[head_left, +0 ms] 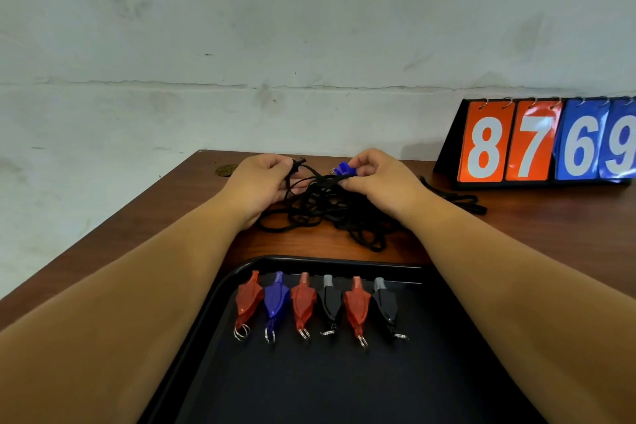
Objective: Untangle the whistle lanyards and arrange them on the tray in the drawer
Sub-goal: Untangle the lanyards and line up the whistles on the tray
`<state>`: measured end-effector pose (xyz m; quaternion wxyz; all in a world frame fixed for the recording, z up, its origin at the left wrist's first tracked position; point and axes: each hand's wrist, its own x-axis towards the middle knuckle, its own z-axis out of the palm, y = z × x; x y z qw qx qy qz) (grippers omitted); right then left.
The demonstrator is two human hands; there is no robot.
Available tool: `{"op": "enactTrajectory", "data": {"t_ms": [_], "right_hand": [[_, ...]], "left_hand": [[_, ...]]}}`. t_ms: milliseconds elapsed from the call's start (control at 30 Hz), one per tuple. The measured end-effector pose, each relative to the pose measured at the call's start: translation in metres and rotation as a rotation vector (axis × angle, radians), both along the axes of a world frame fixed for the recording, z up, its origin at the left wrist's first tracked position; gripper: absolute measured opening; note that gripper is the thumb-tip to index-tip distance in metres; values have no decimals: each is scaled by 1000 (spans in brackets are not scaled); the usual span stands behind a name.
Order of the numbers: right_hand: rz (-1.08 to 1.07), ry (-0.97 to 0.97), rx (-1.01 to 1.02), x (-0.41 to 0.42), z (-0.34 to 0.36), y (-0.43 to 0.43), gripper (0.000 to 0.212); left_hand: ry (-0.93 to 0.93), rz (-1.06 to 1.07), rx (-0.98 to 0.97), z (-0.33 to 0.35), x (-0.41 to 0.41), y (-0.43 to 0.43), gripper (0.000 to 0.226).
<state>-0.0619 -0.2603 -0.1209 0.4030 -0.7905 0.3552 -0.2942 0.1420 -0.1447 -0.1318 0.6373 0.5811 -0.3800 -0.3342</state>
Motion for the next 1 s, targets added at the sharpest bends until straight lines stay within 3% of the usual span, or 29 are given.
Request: {"op": "enactTrajectory", "data": {"t_ms": [200, 333, 467, 567, 700, 800, 900, 1000], "right_hand": [[-68, -129, 15, -2, 1, -3, 28], [-50, -62, -19, -8, 2, -2, 40], [-91, 23, -14, -7, 0, -5, 34], [-53, 34, 0, -5, 1, -7, 49], [-67, 31, 75, -2, 4, -8, 34], [-119, -41, 89, 0, 3, -10, 36], [-181, 23, -38, -3, 3, -9, 33], [-176, -111, -41, -9, 4, -7, 21]], "left_hand": [[22, 80, -4, -1, 4, -4, 34], [42, 98, 8, 0, 4, -5, 31], [38, 119, 19, 1, 4, -4, 36], [18, 112, 30, 1, 4, -4, 37], [-7, 98, 32, 1, 3, -4, 34], [-82, 84, 19, -1, 3, -2, 34], [-246, 110, 40, 1, 2, 2, 35], [-316, 132, 51, 6, -1, 7, 33]]}}
